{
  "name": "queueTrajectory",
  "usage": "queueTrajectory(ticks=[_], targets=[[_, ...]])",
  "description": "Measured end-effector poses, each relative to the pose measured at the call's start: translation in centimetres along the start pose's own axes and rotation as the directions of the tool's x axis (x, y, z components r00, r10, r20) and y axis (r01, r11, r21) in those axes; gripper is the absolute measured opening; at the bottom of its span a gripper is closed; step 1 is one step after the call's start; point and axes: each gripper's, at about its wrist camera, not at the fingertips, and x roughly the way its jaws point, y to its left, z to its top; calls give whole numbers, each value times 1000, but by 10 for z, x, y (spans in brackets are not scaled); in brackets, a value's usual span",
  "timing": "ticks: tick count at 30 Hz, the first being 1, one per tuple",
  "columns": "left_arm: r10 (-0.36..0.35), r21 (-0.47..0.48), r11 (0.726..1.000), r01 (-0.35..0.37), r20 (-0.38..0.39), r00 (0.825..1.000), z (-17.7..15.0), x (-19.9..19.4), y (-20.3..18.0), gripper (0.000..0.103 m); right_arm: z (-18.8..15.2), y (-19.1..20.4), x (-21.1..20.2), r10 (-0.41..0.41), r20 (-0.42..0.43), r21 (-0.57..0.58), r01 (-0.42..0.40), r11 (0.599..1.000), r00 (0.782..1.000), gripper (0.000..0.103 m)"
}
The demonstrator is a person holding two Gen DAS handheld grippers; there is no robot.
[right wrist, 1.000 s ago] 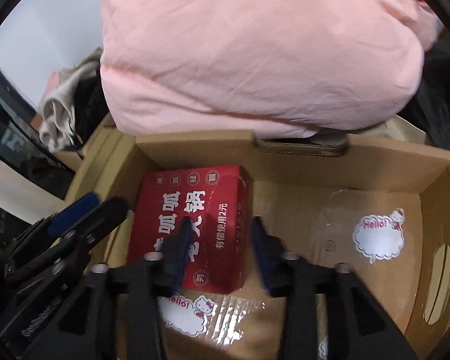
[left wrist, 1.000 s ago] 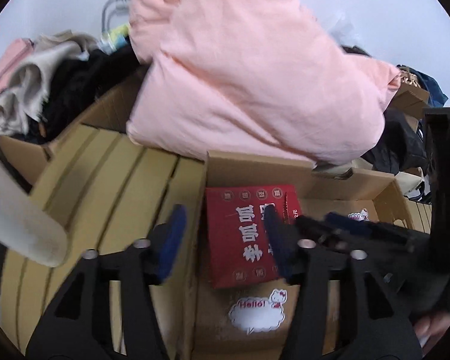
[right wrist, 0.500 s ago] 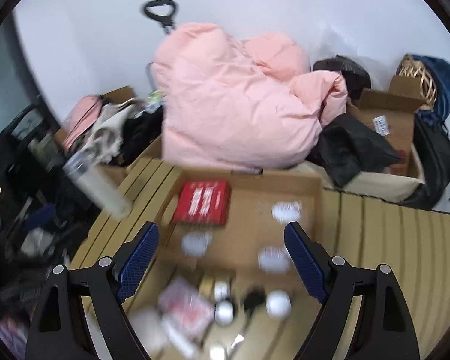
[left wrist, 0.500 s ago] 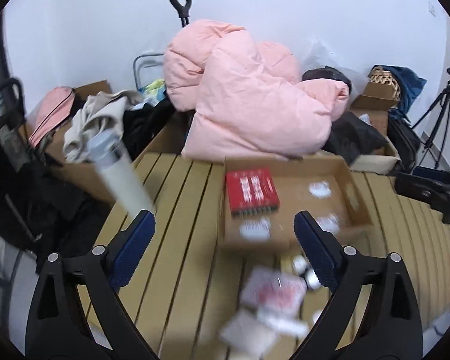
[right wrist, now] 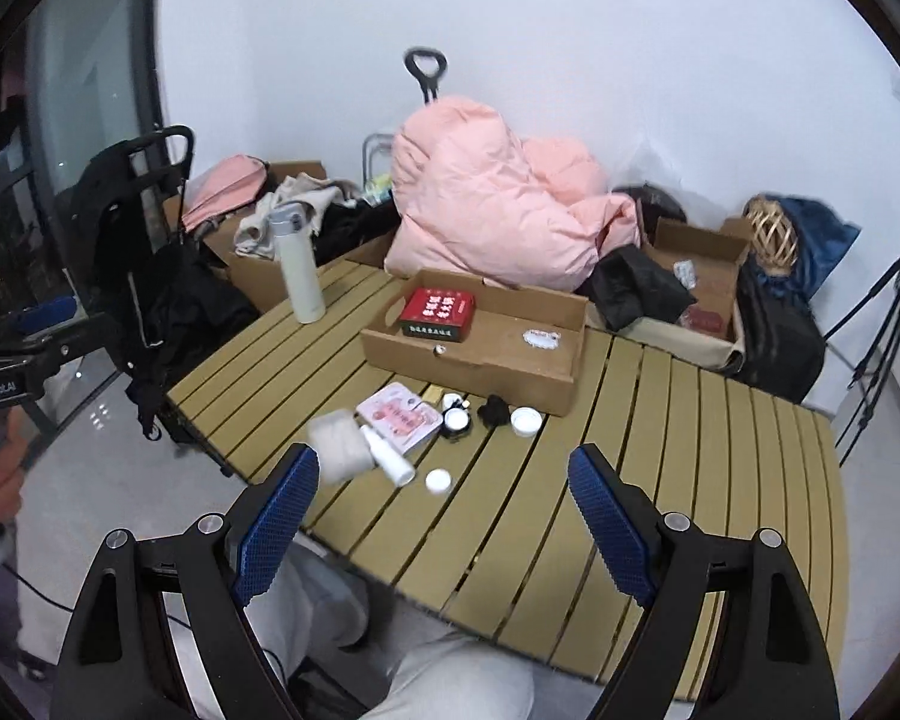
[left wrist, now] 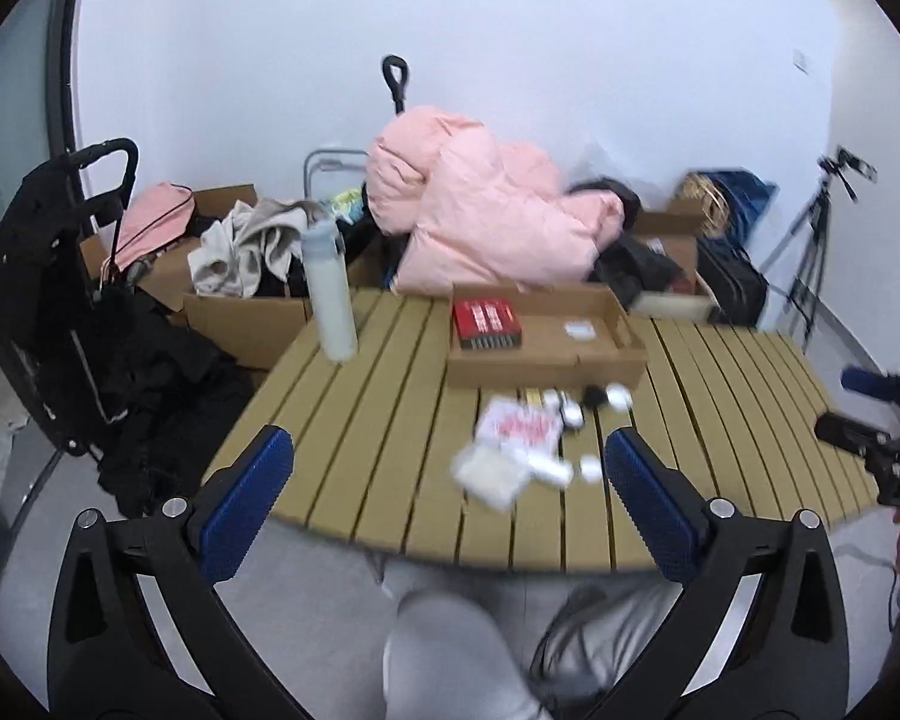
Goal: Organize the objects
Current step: 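Open the right gripper and lift it away from the tray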
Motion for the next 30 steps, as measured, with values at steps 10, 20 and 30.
queueTrajectory(ticks=[10, 20, 30], targets=[[-28, 81, 996, 35, -84, 996, -71, -39, -38, 103, -89, 54, -65, 62, 54, 25, -63, 998, 997, 88], [-1, 27, 1000, 3, -72, 997, -80, -34, -17, 103, -98, 41, -46, -28, -1, 40, 28, 999, 1000, 88], [-15, -8, 1000, 15, 7, 1000, -79, -18, 10, 103, -79, 42, -19, 20, 17, 46, -21, 999, 1000, 88]])
